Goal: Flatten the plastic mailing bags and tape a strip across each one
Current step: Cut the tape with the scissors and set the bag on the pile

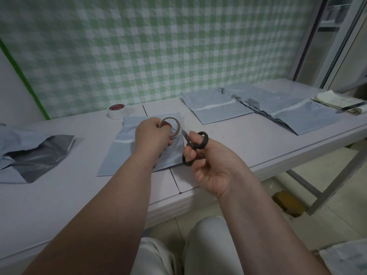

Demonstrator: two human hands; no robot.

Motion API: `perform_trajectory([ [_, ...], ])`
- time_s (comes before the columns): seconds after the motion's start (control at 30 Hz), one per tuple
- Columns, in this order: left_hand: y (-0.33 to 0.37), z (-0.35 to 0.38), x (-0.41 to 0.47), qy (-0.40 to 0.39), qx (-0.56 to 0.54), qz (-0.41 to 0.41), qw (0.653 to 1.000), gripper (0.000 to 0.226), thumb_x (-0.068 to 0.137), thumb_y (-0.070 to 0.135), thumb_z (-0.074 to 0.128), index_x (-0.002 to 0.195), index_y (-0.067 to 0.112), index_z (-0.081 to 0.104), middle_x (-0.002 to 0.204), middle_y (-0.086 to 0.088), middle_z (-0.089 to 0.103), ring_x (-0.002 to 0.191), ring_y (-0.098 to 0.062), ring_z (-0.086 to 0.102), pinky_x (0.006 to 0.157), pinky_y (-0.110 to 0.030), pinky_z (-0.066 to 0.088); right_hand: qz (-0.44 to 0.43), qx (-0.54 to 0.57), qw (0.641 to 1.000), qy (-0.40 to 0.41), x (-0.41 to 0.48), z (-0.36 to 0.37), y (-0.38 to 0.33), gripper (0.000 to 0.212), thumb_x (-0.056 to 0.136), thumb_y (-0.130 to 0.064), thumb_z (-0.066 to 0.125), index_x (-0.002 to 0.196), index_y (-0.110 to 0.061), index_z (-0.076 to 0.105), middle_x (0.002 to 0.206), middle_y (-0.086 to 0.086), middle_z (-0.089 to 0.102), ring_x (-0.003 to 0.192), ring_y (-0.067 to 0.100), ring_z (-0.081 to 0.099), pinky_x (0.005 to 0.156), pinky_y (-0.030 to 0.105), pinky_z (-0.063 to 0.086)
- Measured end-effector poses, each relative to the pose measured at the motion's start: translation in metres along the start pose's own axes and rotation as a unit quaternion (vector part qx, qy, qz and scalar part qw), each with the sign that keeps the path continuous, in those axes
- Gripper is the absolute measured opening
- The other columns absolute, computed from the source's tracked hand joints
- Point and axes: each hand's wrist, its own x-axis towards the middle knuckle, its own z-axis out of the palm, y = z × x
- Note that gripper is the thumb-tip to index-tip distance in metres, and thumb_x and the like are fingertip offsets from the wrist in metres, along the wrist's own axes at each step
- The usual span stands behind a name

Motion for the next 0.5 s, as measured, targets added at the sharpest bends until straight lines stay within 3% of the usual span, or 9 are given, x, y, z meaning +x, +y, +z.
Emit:
perform_trajectory([
  [0.13, 0.001, -0.003, -0.003, 0.005, -0.041, -0.009, 0.999, 0.013, 0.085, 0.004, 0.049, 0.082, 0.004, 0.062, 0.066, -0.009, 0.060, 0.041, -0.008, 0.054, 0.049, -0.026, 0.041, -0.045, -0.045, 0.998, 0.028, 0.002, -0.006, -0.001, 0.019, 0.087, -0.018, 0.065, 0.074, -0.009, 0.055, 0.050, 0.004, 0.051, 0.038, 0.007, 0.044, 0.030, 0.010, 0.031],
  [0.23, 0.005, -0.006, -0.005, 0.007, -0.111, -0.022, 0.994, 0.012, 0.086, 0.003, 0.050, 0.078, 0.007, 0.058, 0.066, -0.007, 0.061, 0.047, -0.012, 0.056, 0.054, -0.029, 0.048, -0.130, -0.196, 0.968, 0.089, 0.007, -0.012, -0.007, 0.015, 0.085, -0.020, 0.068, 0.083, -0.007, 0.060, 0.052, 0.004, 0.057, 0.039, 0.010, 0.048, 0.038, 0.016, 0.039],
  [0.3, 0.010, -0.009, -0.009, 0.004, -0.160, -0.025, 0.987, 0.009, 0.087, 0.006, 0.053, 0.079, 0.007, 0.055, 0.072, -0.008, 0.061, 0.048, -0.011, 0.060, 0.064, -0.034, 0.052, -0.209, -0.351, 0.896, 0.175, 0.013, -0.017, -0.011, 0.018, 0.082, -0.022, 0.070, 0.093, -0.010, 0.063, 0.064, 0.003, 0.064, 0.046, 0.013, 0.061, 0.047, 0.019, 0.048],
  [0.37, 0.014, -0.015, -0.013, 0.010, -0.190, -0.023, 0.982, 0.015, 0.089, 0.014, 0.054, 0.076, 0.009, 0.052, 0.076, -0.007, 0.060, 0.054, -0.013, 0.064, 0.070, -0.036, 0.052, -0.278, -0.502, 0.784, 0.236, 0.017, -0.021, -0.015, 0.017, 0.080, -0.026, 0.067, 0.092, -0.014, 0.064, 0.072, 0.001, 0.065, 0.065, 0.021, 0.067, 0.064, 0.028, 0.055],
  [0.4, 0.015, -0.018, -0.015, 0.017, -0.191, -0.020, 0.981, 0.022, 0.092, 0.021, 0.054, 0.073, 0.010, 0.051, 0.075, -0.007, 0.059, 0.057, -0.015, 0.065, 0.069, -0.035, 0.052, -0.296, -0.561, 0.732, 0.249, 0.017, -0.020, -0.017, 0.015, 0.081, -0.025, 0.066, 0.091, -0.014, 0.065, 0.073, 0.000, 0.064, 0.072, 0.024, 0.064, 0.068, 0.030, 0.053],
  [0.5, 0.010, -0.031, -0.019, 0.055, -0.147, 0.003, 0.988, 0.037, 0.098, 0.034, 0.044, 0.067, 0.014, 0.050, 0.071, -0.008, 0.060, 0.059, -0.019, 0.063, 0.062, -0.032, 0.048, -0.278, -0.696, 0.603, 0.274, 0.015, -0.012, -0.021, 0.013, 0.084, -0.017, 0.058, 0.095, -0.016, 0.064, 0.084, 0.003, 0.059, 0.076, 0.025, 0.050, 0.064, 0.028, 0.039],
])
